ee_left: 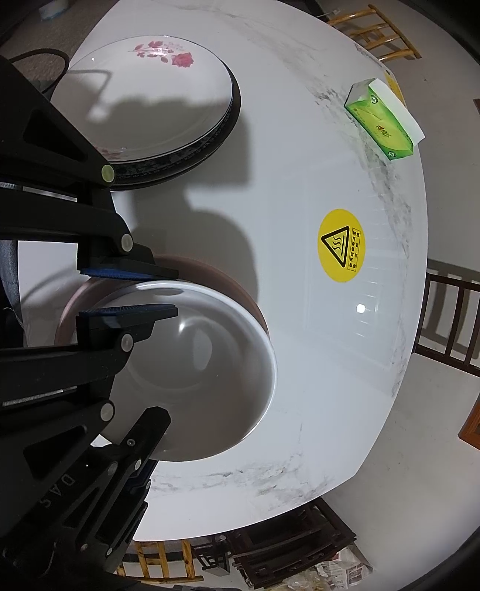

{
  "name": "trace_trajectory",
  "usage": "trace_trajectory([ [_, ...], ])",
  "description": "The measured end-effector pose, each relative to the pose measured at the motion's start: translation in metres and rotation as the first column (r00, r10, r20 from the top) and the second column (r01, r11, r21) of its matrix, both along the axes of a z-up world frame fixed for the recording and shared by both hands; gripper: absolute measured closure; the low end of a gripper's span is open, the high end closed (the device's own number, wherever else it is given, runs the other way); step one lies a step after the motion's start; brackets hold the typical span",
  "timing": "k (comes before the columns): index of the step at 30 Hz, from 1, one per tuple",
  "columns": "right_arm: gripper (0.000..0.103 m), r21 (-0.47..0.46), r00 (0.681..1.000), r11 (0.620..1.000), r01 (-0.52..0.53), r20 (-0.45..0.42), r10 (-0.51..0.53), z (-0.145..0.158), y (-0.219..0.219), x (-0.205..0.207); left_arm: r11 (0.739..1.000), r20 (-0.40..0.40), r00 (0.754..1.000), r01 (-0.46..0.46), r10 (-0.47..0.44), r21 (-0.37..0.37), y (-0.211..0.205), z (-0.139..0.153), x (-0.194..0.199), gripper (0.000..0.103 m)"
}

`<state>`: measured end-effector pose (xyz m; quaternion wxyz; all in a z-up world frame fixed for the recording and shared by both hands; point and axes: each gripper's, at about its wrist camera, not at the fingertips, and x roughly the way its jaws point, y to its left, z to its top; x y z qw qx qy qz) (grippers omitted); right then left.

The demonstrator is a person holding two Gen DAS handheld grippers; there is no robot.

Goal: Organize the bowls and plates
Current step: 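Shift the left tool grip onto the pink bowl rim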

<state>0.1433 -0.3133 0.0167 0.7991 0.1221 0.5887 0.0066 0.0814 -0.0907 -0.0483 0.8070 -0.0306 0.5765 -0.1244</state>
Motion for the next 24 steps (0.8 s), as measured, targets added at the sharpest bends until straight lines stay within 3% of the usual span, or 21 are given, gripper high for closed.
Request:
trace_trajectory([
  [18, 0.083, 0.007, 1.0, 1.0, 0.004, -0.001, -0.004, 0.0, -0.004, -0.002, 0.999, 0.028, 1.0, -0.01, 0.011, -0.037, 0.008, 0.01, -0.001, 0.094],
  [24, 0.083, 0.037, 1.0, 0.999, 0.008, 0.013, -0.009, 0.006, -0.01, -0.006, 0.996, 0.046, 0.998, -0.05, 0.053, -0.079, 0.028, 0.019, -0.005, 0.087],
])
